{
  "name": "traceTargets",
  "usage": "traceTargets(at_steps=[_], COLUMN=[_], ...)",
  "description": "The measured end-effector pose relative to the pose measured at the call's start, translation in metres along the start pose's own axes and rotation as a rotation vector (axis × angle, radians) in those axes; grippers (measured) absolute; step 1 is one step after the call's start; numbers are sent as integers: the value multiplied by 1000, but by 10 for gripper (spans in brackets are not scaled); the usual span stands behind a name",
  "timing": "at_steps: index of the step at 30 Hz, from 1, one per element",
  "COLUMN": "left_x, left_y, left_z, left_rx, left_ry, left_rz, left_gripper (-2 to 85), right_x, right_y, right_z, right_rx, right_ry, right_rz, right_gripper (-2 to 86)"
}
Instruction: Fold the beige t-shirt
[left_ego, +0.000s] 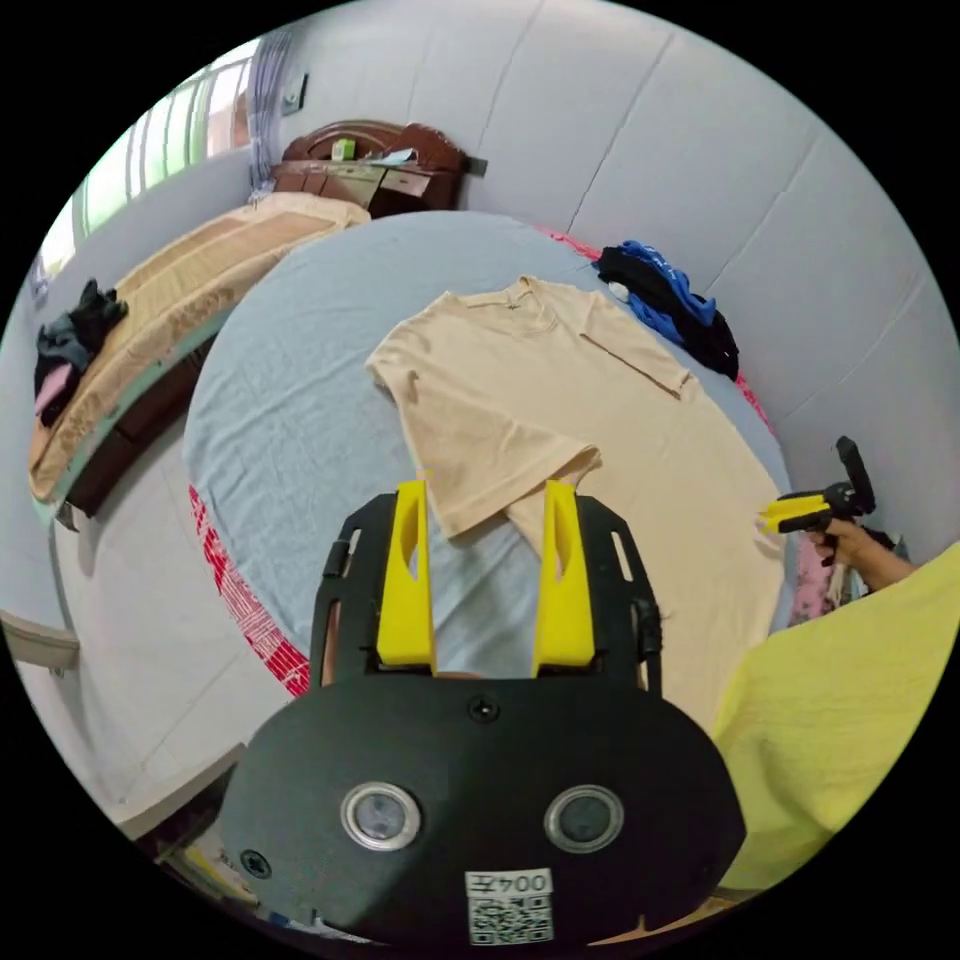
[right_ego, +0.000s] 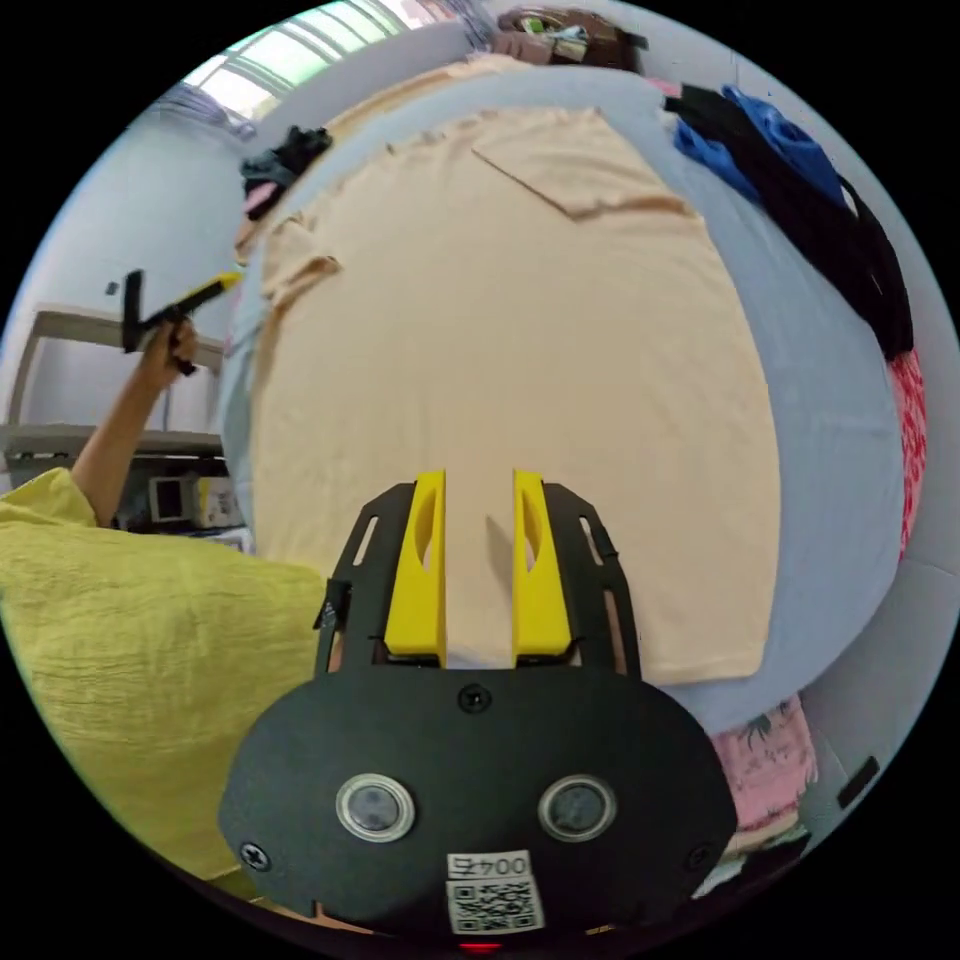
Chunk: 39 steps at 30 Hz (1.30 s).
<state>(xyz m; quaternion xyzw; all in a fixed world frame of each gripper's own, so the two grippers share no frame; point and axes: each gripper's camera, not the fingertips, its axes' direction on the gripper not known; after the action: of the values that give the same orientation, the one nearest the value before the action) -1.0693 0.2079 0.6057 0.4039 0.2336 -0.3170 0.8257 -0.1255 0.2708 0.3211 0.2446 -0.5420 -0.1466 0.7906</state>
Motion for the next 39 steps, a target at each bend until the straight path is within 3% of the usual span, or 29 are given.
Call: traceTargets(at_steps=[8, 13, 18, 25, 30, 34, 39], left_x=[-100, -151, -212, -280, -321, -323, -319], left_y=[-28, -48, -67, -98, -154, -208, -264], left_z=[44, 65, 63, 26, 2, 20, 82], left_rx=[-79, -140, -144, -106, -75, -159, -272], left_ry=[158, 241, 350, 515, 657, 628, 589], left_rz=[-76, -104, -161, -220, -260, -229, -174], left_gripper=[150, 126, 38, 19, 19, 26, 50], right_x=[-89, -125, -142, -150, -140, -101, -45], right_y=[-103, -155, -188, -193, -182, -179, -175], right_z=[25, 59, 84, 85, 61, 56, 69], right_rx=[181, 160, 118, 101, 179, 233, 248], right_ry=[-37, -43, -42, -58, -194, -299, -275], right_rz=[-309, -404, -472, -500, -426, -278, -53], right_gripper=[99, 100, 107, 39, 36, 36, 62])
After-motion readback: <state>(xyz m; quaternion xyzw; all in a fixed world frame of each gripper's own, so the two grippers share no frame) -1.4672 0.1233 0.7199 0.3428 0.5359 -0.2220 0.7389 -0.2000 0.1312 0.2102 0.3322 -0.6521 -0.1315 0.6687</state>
